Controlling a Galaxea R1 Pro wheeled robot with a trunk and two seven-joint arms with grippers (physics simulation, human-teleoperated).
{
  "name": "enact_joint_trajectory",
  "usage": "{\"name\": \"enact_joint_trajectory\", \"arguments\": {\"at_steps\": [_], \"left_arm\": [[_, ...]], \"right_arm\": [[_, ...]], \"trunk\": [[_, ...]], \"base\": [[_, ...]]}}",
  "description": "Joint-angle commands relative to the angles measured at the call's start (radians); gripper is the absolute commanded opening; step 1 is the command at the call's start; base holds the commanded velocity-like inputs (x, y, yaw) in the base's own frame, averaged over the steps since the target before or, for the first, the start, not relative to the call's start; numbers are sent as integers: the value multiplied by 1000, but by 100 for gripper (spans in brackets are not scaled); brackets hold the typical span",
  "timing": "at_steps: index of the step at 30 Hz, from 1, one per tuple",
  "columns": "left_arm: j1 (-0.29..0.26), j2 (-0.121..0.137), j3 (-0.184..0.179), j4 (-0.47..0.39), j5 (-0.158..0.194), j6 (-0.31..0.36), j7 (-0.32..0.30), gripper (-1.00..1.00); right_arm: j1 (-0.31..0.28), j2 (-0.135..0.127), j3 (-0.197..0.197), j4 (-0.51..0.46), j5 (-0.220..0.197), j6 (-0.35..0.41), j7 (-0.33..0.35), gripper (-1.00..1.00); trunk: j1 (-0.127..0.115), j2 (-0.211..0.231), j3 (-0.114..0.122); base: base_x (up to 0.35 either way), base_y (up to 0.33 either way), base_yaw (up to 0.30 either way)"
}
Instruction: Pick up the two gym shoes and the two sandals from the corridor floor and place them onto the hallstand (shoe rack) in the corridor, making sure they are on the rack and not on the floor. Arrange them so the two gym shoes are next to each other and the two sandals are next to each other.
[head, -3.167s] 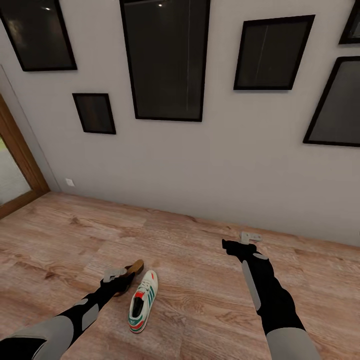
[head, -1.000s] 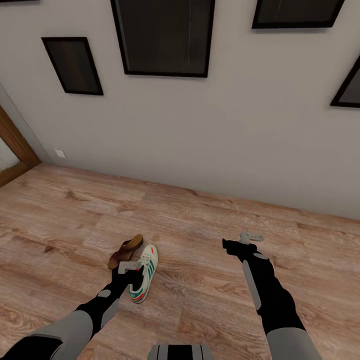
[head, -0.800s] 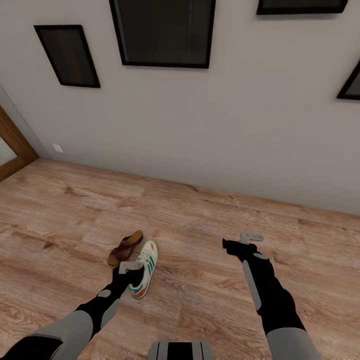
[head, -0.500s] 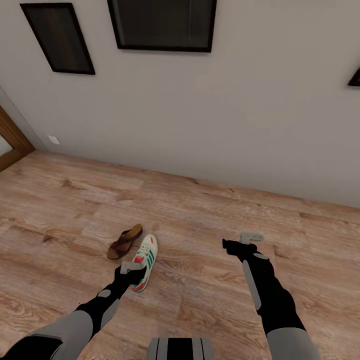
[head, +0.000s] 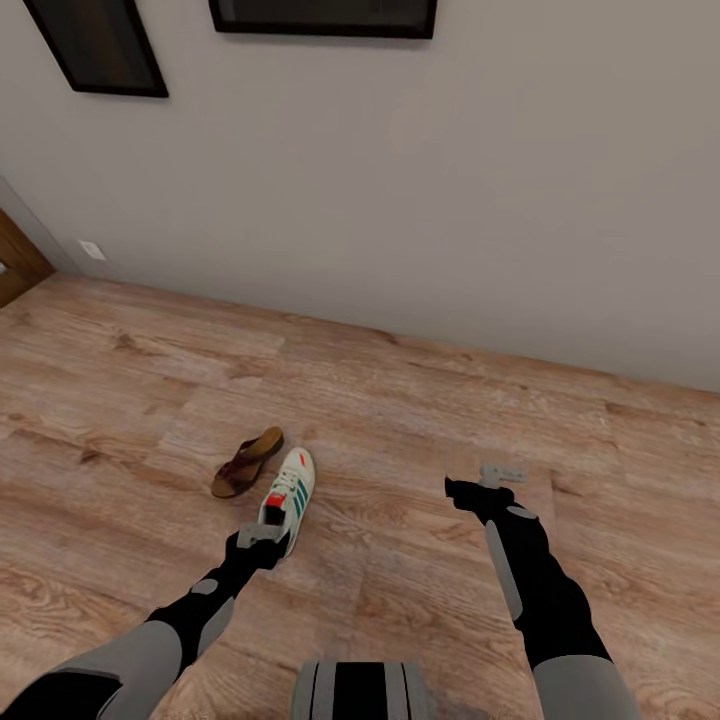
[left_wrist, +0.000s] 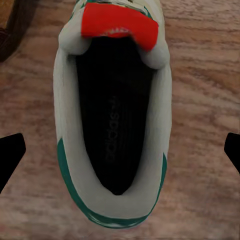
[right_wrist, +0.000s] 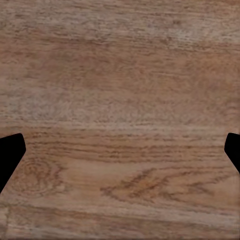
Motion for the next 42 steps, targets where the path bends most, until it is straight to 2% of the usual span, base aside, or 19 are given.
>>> {"name": "enact_joint_trajectory", "arguments": {"at_steps": [1, 4, 11, 21, 28, 34, 42], "left_arm": [[-1, 1, -8, 1, 9, -3, -3, 100], [-1, 2, -8, 1, 9, -3, -3, 100], [-1, 2, -8, 0, 9, -3, -3, 100], [-1, 2, -8, -1, 9, -3, -3, 100], [-1, 2, -8, -1, 9, -3, -3, 100], [-1, 2, -8, -1, 9, -3, -3, 100], [-1, 2, -8, -1, 9, -3, -3, 100]], "right_arm": [[0, 1, -1, -1, -1, 5, -2, 100], [0, 1, -1, -1, -1, 5, -2, 100], [0, 1, 0, -1, -1, 5, -2, 100], [0, 1, 0, -1, -1, 5, -2, 100], [0, 1, 0, -1, -1, 5, -2, 100], [0, 1, 0, -1, -1, 5, -2, 100], [0, 1, -1, -1, -1, 5, -2, 100]], "trunk": [[0, -1, -6], [2, -1, -23], [2, -1, -28], [6, -4, -79], [6, -4, -82], [9, -5, -112], [9, -5, -113]], "base": [[0, 0, 0], [0, 0, 0], [0, 0, 0], [0, 0, 0], [0, 0, 0], [0, 0, 0], [0, 0, 0]]}}
